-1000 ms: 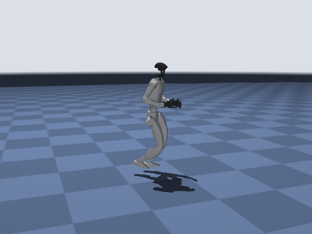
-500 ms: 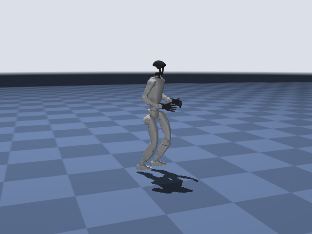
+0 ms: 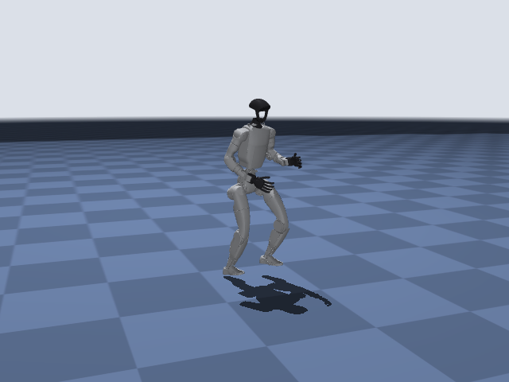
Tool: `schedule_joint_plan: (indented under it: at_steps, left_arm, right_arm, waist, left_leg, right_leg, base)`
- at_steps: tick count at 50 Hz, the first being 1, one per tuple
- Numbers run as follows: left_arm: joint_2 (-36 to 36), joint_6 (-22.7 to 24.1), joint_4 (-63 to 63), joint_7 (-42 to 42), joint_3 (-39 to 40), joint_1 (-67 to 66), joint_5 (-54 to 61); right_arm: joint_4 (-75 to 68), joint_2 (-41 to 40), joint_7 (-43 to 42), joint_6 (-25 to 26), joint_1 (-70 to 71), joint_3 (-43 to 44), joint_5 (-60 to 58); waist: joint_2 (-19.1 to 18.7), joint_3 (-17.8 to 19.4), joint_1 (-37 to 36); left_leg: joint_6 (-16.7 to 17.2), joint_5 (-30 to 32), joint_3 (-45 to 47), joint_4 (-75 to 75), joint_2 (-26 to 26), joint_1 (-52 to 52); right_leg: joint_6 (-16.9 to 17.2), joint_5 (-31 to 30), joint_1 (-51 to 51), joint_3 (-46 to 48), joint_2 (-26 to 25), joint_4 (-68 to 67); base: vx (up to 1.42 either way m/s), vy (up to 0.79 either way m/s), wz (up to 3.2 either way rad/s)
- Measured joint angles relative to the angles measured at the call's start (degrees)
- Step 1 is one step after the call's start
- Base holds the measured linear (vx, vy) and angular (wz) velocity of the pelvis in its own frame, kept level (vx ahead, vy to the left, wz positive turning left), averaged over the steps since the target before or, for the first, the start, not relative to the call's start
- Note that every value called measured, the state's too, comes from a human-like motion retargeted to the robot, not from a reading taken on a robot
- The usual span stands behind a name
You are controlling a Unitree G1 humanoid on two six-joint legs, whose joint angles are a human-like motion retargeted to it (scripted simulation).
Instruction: Run
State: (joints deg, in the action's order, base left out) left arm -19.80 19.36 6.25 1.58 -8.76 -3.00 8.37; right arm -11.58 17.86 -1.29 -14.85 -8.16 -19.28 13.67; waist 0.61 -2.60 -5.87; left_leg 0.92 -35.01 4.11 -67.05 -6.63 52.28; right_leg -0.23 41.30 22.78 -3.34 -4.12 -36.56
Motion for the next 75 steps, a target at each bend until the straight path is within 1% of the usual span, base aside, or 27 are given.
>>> schedule_joint_plan:
  at_steps: [2,5,7,12,15,19,22,25,27,30,33,38,40,42,44,45,47,50,52,55,58,60,63,66,68,71,75]
  left_arm:
    - [-0.1,-0.6,-3.3,0.7,-1.4,-1.0,0.1]
    - [-0.6,-1.9,-6.7,1.7,-3.1,-4.4,-0.7]
    - [-1.8,-2.2,-9.5,2.3,-4.1,-6.0,-1.1]
    - [-6.0,-1.9,-12.0,2.7,-4.5,-14.0,-0.7]
    - [-8.9,-1.3,-11.4,3.4,-3.8,-19.5,2.1]
    - [-10.3,-0.7,-10.9,4.0,-2.9,-24.3,5.3]
    - [-9.3,-0.9,-11.1,3.6,-2.4,-24.8,5.7]
    - [-7.9,-1.2,-11.2,1.7,-2.2,-21.4,4.8]
    - [-7.0,-1.2,-11.4,-0.3,-2.4,-16.7,4.4]
    - [-5.9,-0.6,-9.7,-2.3,-2.9,-9.5,5.0]
    - [-6.2,0.9,-5.1,-3.6,-3.5,-2.7,5.9]
    - [-6.2,4.3,1.8,-5.1,-4.8,4.1,6.0]
    - [-5.6,5.0,3.0,-5.3,-5.2,4.7,5.9]
    - [-4.7,4.9,3.2,-5.4,-5.2,3.3,5.5]
    - [-3.8,4.1,2.8,-5.5,-4.7,1.3,4.8]
    - [-3.3,3.5,2.3,-5.6,-4.3,0.3,4.3]
    - [-2.3,1.8,0.6,-5.8,-2.9,-2.4,2.9]
    - [-1.3,-0.8,-2.7,-6.0,-0.2,-7.0,2.1]
    - [-1.5,-1.4,-4.0,-5.5,1.6,-10.9,3.4]
    - [-2.5,-1.4,-4.7,-4.8,3.7,-17.2,6.1]
    - [-2.8,-1.4,-5.4,-4.3,5.7,-21.8,8.6]
    - [-2.9,-1.6,-5.7,-4.7,6.8,-23.9,9.3]
    - [-3.3,-1.6,-5.3,-6.1,7.3,-25.4,7.8]
    - [-3.6,-1.8,-5.1,-9.7,7.4,-22.5,3.3]
    - [-3.1,-2.1,-5.9,-12.7,5.9,-17.7,0.5]
    - [-2.5,-1.6,-5.5,-15.6,3.3,-11.3,-1.3]
    - [-2.7,-0.1,-3.3,-16.9,0.9,-6.6,-3.3]
  right_arm:
    - [1.1,0.3,-0.6,0.1,-0.2,1.0,-0.9]
    - [2.3,0.6,-1.9,-0.3,0.3,1.9,-2.1]
    - [3.5,0.6,-3.5,-0.5,2.0,3.2,-2.8]
    - [6.6,0.4,-8.8,-2.7,9.1,5.9,-3.2]
    - [9.1,0.9,-11.8,-4.0,12.8,7.2,-3.0]
    - [11.9,2.3,-12.8,-5.1,12.2,7.4,-3.3]
    - [13.3,3.1,-11.1,-5.5,8.5,6.5,-3.9]
    - [13.8,3.2,-9.4,-5.3,4.0,5.5,-3.6]
    - [13.9,2.7,-8.4,-5.2,1.1,5.2,-3.5]
    - [15.0,2.8,-6.7,-5.4,-3.5,5.0,-3.6]
    - [17.9,4.4,-5.3,-5.2,-6.9,6.1,-3.8]
    - [21.1,6.4,-6.6,-4.6,-10.4,7.2,-6.2]
    - [20.9,6.6,-7.6,-4.5,-10.8,6.8,-7.2]
    - [20.7,6.2,-8.0,-4.5,-11.4,6.0,-7.8]
    - [20.5,5.9,-8.7,-4.6,-10.5,5.4,-8.3]
    - [20.3,5.8,-9.2,-4.6,-9.4,5.1,-8.6]
    - [20.1,5.6,-10.1,-4.6,-6.2,4.4,-9.3]
    - [19.7,5.6,-11.7,-5.1,0.7,3.5,-9.5]
    - [20.5,5.5,-12.6,-5.6,4.6,3.4,-8.6]
    - [23.8,6.0,-13.0,-6.3,6.8,3.8,-6.5]
    - [27.0,7.5,-12.0,-7.4,7.0,3.7,-7.1]
    - [28.5,8.8,-11.0,-7.7,6.8,3.5,-8.0]
    - [28.5,9.8,-10.5,-7.7,5.0,2.7,-9.2]
    - [24.7,9.1,-10.7,-6.5,3.3,1.3,-10.5]
    - [20.3,7.5,-11.0,-6.0,3.0,0.0,-11.4]
    - [16.3,6.1,-11.3,-6.1,1.5,-1.1,-11.3]
    - [15.9,5.6,-11.9,-6.4,-1.0,-0.4,-10.8]
  waist:
    - [0.4,-0.8,-0.3]
    - [-0.7,-1.5,-0.8]
    - [-0.7,-1.7,-1.4]
    - [-2.6,-2.5,-4.1]
    - [-1.3,-1.9,-4.6]
    - [2.3,-1.3,-2.5]
    - [4.3,-1.0,0.7]
    - [5.7,-0.2,5.1]
    - [6.2,0.0,8.6]
    - [5.3,-0.2,13.8]
    - [1.5,0.3,16.8]
    - [-4.3,-1.0,18.8]
    - [-5.7,-1.5,17.8]
    - [-5.4,-2.4,15.9]
    - [-5.4,-2.6,13.4]
    - [-5.7,-2.1,12.0]
    - [-5.5,-1.3,9.4]
    - [-3.9,-0.4,5.7]
    - [-2.3,-0.5,3.6]
    - [0.4,-0.8,1.5]
    - [2.5,-2.4,1.7]
    - [3.7,-3.6,3.2]
    - [4.2,-5.1,5.5]
    - [4.8,-4.4,7.9]
    - [4.4,-3.6,9.1]
    - [2.9,-3.0,11.5]
    - [0.9,-2.1,14.6]
  left_leg:
    - [-0.8,-0.8,0.3,4.1,1.6,-0.9]
    - [-1.9,-3.3,0.0,4.9,2.5,-0.4]
    - [-3.0,-4.2,0.6,5.8,3.6,-0.8]
    - [-4.9,-7.1,1.0,0.7,2.5,1.6]
    - [-5.2,-6.6,2.7,0.3,4.3,0.1]
    - [-5.5,-5.5,4.1,3.8,10.5,-5.1]
    - [-6.6,-7.3,4.0,5.0,14.7,-9.1]
    - [-8.4,-11.6,3.5,5.5,17.4,-13.4]
    - [-8.6,-13.1,2.9,7.7,18.3,-16.9]
    - [-7.5,-13.4,1.5,13.5,18.1,-23.8]
    - [-4.0,-10.3,0.2,20.0,14.3,-32.0]
    - [2.7,2.1,-0.4,23.9,7.5,-40.1]
    - [4.7,6.8,-0.2,18.0,4.8,-40.0]
    - [5.2,10.7,0.8,8.6,3.4,-37.9]
    - [4.8,12.4,1.1,-2.9,0.9,-34.2]
    - [4.2,12.2,0.9,-9.2,-0.8,-31.8]
    - [1.4,8.4,1.4,-19.0,-4.1,-26.1]
    - [-2.7,1.2,2.6,-25.4,-6.4,-15.4]
    - [-3.3,-0.7,3.6,-21.5,-5.6,-8.6]
    - [-1.7,0.7,5.8,-7.1,-2.0,-3.3]
    - [1.9,6.6,6.6,13.6,3.5,-3.0]
    - [3.1,10.2,6.5,24.7,7.5,-4.4]
    - [1.2,10.0,6.5,17.6,8.5,-1.9]
    - [-2.3,4.8,8.2,4.8,7.2,-0.7]
    - [-3.3,1.4,8.8,1.2,5.9,-1.9]
    - [-1.7,0.8,8.8,2.9,4.8,-6.2]
    - [1.7,3.5,8.2,8.0,3.4,-11.6]
  right_leg:
    - [0.5,-0.7,-2.4,-0.7,1.2,3.9]
    - [0.3,2.4,-1.5,-0.4,0.9,-0.3]
    - [0.3,3.0,-3.1,0.0,1.7,0.8]
    - [-0.6,5.4,-3.7,1.4,0.4,-2.0]
    - [1.1,4.5,-5.2,3.8,2.9,-6.2]
    - [3.9,0.7,-5.3,2.3,6.6,-17.3]
    - [5.3,-4.1,-1.1,1.1,8.6,-31.5]
    - [4.7,-5.5,7.1,0.0,9.6,-46.6]
    - [3.3,-3.6,14.4,-0.6,9.9,-52.2]
    - [1.4,-0.7,24.9,-0.2,9.7,-52.1]
    - [0.8,-1.2,30.6,1.8,6.1,-40.7]
    - [2.4,-7.4,30.8,4.0,-0.6,-16.3]
    - [2.0,-9.6,28.7,5.2,-2.5,-12.7]
    - [0.5,-8.7,28.2,5.7,-3.2,-16.1]
    - [-1.9,-5.8,26.4,6.8,-4.1,-20.0]
    - [-3.3,-3.8,25.1,7.6,-4.8,-21.9]
    - [-5.1,0.8,22.5,8.1,-5.4,-25.2]
    - [-5.8,6.7,17.4,7.1,-5.0,-26.8]
    - [-4.9,7.2,12.9,5.4,-4.2,-24.7]
    - [-2.1,4.4,5.2,2.5,-2.2,-20.8]
    - [1.6,-0.8,0.4,0.5,0.1,-19.3]
    - [3.5,-2.4,-0.3,-0.3,2.0,-22.9]
    - [4.2,0.2,1.7,-0.5,3.6,-35.1]
    - [3.8,1.7,6.7,-0.6,5.5,-48.7]
    - [2.9,0.9,12.3,0.0,5.7,-52.9]
    - [2.0,0.1,19.6,2.1,5.4,-49.0]
    - [2.7,-2.5,23.9,4.0,3.5,-33.6]
  base:
    - [0.29,0.08,-0.38]
    - [0.3,0.07,-0.32]
    - [0.36,0.07,-0.23]
    - [0.44,0.06,-0.4]
    - [0.58,0.07,0.01]
    - [0.65,0.08,0.44]
    - [0.66,0.05,0.42]
    - [0.71,0.0,0.29]
    - [0.76,-0.04,0.25]
    - [0.83,-0.08,0.15]
    - [0.94,-0.12,-0.21]
    - [1.01,-0.15,-0.23]
    - [0.99,-0.14,-0.29]
    - [0.97,-0.12,-0.32]
    - [0.98,-0.11,-0.3]
    - [0.98,-0.1,-0.27]
    - [1.0,-0.08,-0.25]
    - [1.02,-0.03,-0.19]
    - [1.05,0.02,-0.11]
    - [1.09,0.05,0.09]
    - [1.08,0.06,0.23]
    - [1.02,0.04,0.31]
    - [0.97,0.02,0.01]
    - [0.92,0.01,-0.24]
    - [0.86,-0.01,-0.24]
    - [0.82,-0.03,0.16]
    - [0.78,-0.08,0.48]
